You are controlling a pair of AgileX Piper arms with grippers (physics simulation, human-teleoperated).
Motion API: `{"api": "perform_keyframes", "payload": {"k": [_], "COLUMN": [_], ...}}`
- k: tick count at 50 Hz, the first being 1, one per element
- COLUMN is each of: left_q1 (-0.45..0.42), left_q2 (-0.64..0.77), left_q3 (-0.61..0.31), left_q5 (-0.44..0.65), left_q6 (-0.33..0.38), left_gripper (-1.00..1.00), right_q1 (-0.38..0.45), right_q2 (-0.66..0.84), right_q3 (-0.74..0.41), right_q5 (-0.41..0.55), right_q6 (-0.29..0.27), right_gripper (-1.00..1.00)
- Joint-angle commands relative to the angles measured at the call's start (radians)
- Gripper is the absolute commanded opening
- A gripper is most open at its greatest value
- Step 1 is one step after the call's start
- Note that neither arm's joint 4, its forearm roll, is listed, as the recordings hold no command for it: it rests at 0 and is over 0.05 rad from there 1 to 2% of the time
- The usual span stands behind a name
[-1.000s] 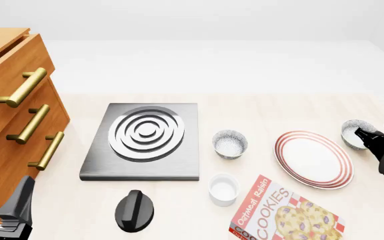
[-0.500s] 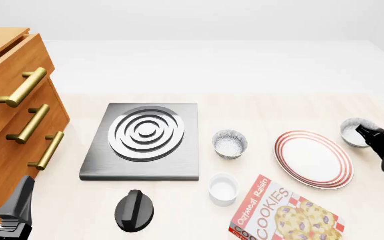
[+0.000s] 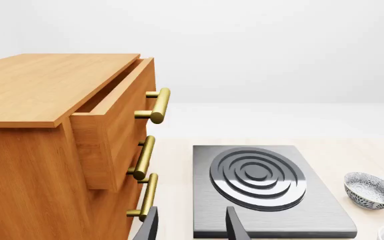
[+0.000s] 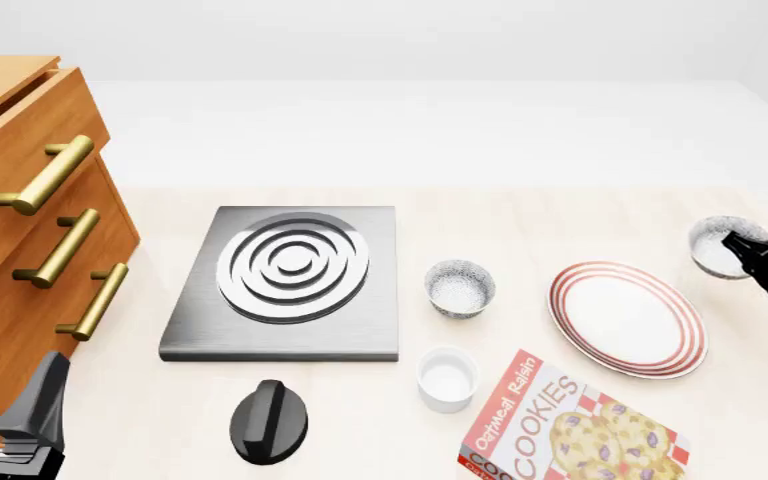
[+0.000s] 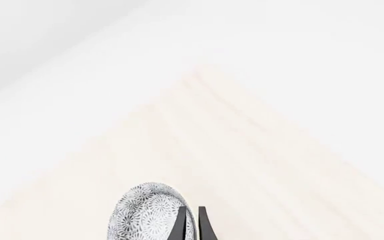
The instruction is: Pick the akita bowl next to the plate and place it on the plate.
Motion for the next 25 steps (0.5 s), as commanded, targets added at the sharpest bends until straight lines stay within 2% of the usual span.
{"api": "perform_keyframes", "payload": {"k": [1,25], "left_q1": [0.000,0.000], "left_q2": [0.000,0.000], "left_q3": [0.000,0.000], "left_q5": [0.000,0.000], "left_q6": [0.000,0.000], "left_gripper": [1.00,1.00], "right_q1": [0.012,0.044], "right_q2": [-0.072,-0.195], "right_q3": [0.025,0.095], "right_q5": [0.016,0.034], "right_q6": [0.010,0.001], "right_gripper": [-1.00,-1.00]}}
